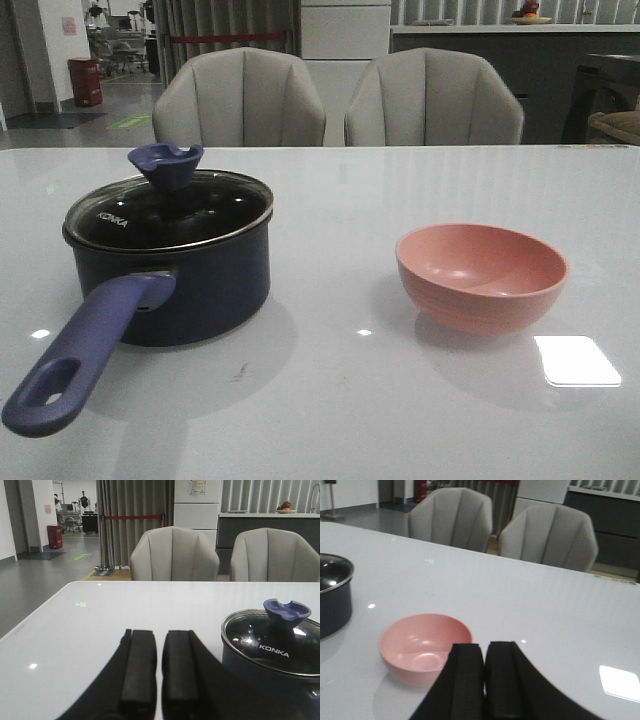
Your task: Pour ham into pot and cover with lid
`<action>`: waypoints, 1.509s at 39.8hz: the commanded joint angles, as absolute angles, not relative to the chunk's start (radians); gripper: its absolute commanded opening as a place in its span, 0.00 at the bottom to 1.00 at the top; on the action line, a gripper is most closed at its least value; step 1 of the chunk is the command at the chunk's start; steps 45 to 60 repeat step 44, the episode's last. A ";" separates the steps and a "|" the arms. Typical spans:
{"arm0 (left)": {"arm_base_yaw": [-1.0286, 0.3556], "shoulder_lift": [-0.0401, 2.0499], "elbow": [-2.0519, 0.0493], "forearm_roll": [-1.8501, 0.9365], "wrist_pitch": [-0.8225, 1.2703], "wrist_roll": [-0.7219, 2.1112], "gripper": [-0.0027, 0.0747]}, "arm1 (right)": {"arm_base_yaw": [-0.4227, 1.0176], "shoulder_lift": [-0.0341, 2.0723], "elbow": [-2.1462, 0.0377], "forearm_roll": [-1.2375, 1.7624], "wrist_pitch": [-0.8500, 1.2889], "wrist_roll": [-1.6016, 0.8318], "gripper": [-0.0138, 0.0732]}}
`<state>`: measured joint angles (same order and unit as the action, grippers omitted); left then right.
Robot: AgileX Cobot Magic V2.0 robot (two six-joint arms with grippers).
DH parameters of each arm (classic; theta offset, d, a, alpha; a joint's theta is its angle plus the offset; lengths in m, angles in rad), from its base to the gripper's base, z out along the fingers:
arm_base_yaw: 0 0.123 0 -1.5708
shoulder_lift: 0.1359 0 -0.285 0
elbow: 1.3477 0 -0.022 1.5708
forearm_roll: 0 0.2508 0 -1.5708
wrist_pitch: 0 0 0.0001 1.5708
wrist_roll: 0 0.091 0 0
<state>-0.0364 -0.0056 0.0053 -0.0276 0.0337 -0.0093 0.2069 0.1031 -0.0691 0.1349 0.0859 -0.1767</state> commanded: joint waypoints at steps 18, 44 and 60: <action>-0.035 -0.022 0.026 -0.029 -0.052 -0.018 0.20 | 0.076 -0.030 0.022 -0.062 0.000 0.067 0.34; -0.035 -0.022 0.026 -0.029 -0.052 -0.018 0.20 | 0.076 -0.030 0.022 -0.062 0.000 0.067 0.34; -0.035 -0.022 0.026 -0.029 -0.052 -0.018 0.20 | 0.076 -0.030 0.022 -0.062 0.000 0.067 0.34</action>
